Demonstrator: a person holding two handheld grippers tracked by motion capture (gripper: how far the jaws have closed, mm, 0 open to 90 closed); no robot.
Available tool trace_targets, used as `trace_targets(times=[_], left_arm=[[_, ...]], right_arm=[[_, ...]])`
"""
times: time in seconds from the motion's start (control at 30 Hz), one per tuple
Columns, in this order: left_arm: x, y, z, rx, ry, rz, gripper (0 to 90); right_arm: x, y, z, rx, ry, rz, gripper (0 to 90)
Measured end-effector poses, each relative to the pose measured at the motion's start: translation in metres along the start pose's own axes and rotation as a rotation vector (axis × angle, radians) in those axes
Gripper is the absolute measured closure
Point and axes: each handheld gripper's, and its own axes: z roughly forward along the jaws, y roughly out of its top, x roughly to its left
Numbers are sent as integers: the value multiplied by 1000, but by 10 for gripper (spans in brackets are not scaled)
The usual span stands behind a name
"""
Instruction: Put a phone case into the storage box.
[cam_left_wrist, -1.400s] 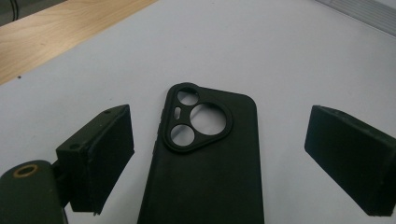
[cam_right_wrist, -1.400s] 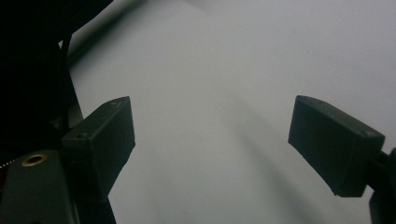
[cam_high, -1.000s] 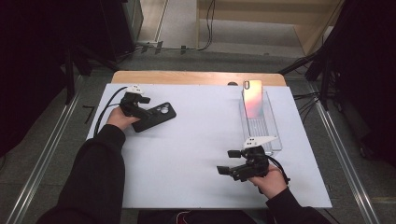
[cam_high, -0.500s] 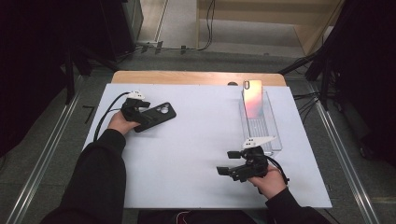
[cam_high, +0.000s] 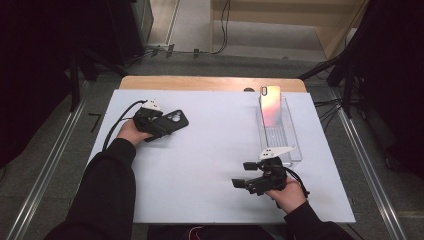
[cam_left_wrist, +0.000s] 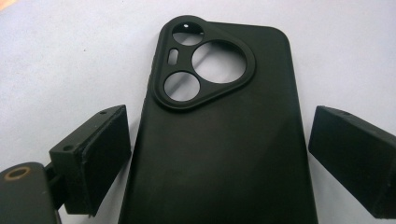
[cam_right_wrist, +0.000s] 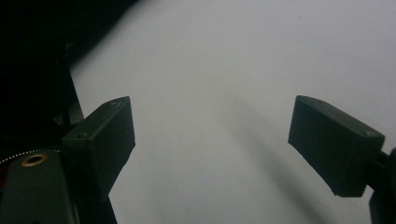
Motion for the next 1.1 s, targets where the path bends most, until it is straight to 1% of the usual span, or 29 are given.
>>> trace_targets(times=[0.1,0.17,0.23,0.37,0.53,0.7,0.77,0.87,0.97,1.1], left_arm=[[-3,0,1,9,23,20,72],[-3,0,0,5,22,21,77],[-3,0,0,-1,24,24,121],[-3,0,0,-2,24,26,127],[-5,0,-1,0,36,20,138],[-6,3,-2,17,39,15,147],[-7,5,-4,9,26,15,148],[-8,11,-9,-48,12,-18,148],[-13,20,-16,-80,3,-8,149],[-21,32,-23,-92,-11,0,149]], right_arm=[[0,0,0,2,-4,-3,130],[1,0,1,5,-6,-3,130],[1,0,1,5,-4,-3,129],[1,0,2,5,-5,-3,130],[1,0,2,8,-8,-3,130],[1,0,2,6,-14,-9,129],[1,0,2,2,-14,-14,130],[1,0,2,-3,-13,-12,129],[1,1,2,-4,-14,-10,130],[2,1,2,-4,-14,-16,130]])
